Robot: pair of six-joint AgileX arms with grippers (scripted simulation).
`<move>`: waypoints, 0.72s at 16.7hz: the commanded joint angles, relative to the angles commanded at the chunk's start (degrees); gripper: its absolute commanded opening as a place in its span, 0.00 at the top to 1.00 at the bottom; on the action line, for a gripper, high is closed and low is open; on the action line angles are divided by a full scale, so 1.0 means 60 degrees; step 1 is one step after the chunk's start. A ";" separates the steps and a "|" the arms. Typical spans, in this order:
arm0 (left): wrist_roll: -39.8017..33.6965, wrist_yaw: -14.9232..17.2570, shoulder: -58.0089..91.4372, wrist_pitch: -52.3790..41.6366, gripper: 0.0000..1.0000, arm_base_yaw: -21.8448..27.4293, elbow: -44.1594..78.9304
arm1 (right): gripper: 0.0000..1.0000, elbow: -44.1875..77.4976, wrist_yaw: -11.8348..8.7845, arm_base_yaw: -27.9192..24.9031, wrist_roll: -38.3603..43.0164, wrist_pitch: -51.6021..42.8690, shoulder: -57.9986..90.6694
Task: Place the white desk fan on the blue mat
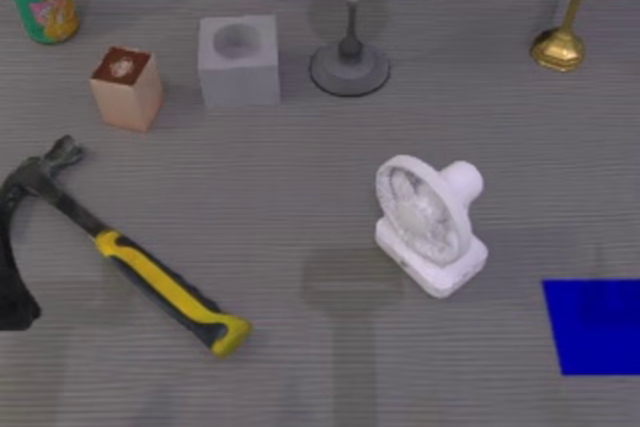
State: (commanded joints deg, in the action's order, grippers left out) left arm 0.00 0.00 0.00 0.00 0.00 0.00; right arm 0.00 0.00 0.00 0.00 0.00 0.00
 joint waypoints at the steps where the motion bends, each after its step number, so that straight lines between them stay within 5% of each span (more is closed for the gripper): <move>1: 0.0000 0.0000 0.0000 0.0000 0.00 0.0000 0.0000 | 0.00 0.0000 0.0000 0.0000 0.0000 0.0000 0.0000; 6: 0.0000 0.0000 0.0000 0.0000 0.00 0.0000 0.0000 | 0.00 0.0955 -0.0065 -0.0421 -0.0126 -0.0904 0.0987; 12: 0.0000 0.0000 0.0000 0.0000 0.00 0.0000 0.0000 | 0.00 0.5075 -0.0118 -0.1812 -0.0434 -0.4150 0.5382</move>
State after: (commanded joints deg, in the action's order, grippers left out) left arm 0.00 0.00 0.00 0.00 0.00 0.00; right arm 30.45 -0.71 -10.87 -2.61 -24.90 32.29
